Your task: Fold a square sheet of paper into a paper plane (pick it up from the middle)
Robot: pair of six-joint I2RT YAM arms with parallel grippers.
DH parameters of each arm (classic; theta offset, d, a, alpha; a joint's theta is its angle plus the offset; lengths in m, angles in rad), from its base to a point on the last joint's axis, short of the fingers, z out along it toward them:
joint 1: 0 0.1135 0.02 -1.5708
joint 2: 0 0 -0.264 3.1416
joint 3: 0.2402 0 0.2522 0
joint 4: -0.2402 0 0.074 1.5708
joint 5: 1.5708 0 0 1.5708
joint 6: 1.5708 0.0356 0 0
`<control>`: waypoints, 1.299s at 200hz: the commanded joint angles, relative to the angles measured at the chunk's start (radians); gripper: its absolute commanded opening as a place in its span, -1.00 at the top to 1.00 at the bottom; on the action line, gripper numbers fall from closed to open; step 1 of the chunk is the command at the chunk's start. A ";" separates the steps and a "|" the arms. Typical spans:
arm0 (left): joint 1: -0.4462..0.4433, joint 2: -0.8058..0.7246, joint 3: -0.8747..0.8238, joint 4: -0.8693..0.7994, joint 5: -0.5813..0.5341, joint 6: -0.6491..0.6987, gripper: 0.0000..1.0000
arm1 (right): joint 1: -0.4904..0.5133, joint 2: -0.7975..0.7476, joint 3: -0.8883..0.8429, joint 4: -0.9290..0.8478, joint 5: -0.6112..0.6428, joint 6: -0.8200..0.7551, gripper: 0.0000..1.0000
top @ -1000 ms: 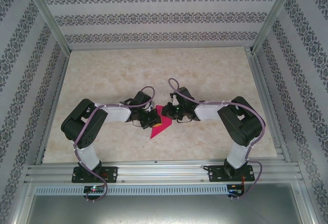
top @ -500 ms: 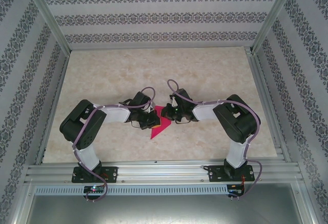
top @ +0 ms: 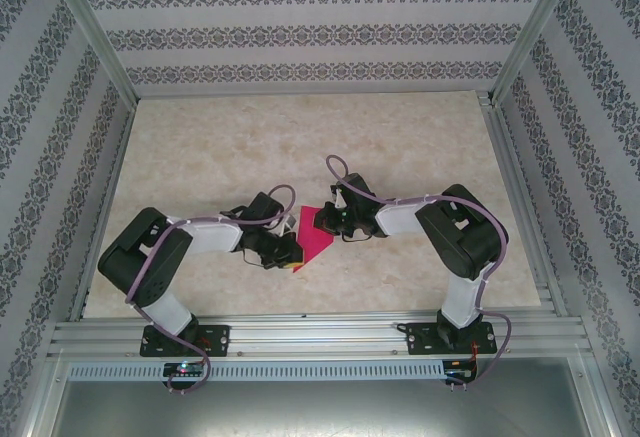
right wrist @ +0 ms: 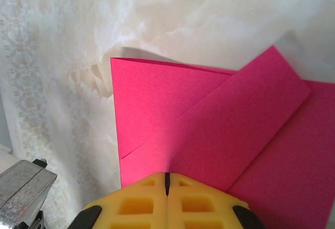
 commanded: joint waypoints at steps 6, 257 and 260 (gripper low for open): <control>-0.011 0.014 -0.097 -0.232 -0.029 0.017 0.83 | -0.018 0.046 -0.033 -0.131 0.149 -0.023 0.87; 0.003 0.005 -0.035 -0.074 0.012 -0.078 0.73 | -0.010 0.026 -0.045 -0.159 0.164 -0.032 0.85; 0.003 0.005 -0.042 -0.078 0.014 -0.078 0.73 | -0.010 0.027 -0.044 -0.158 0.164 -0.031 0.85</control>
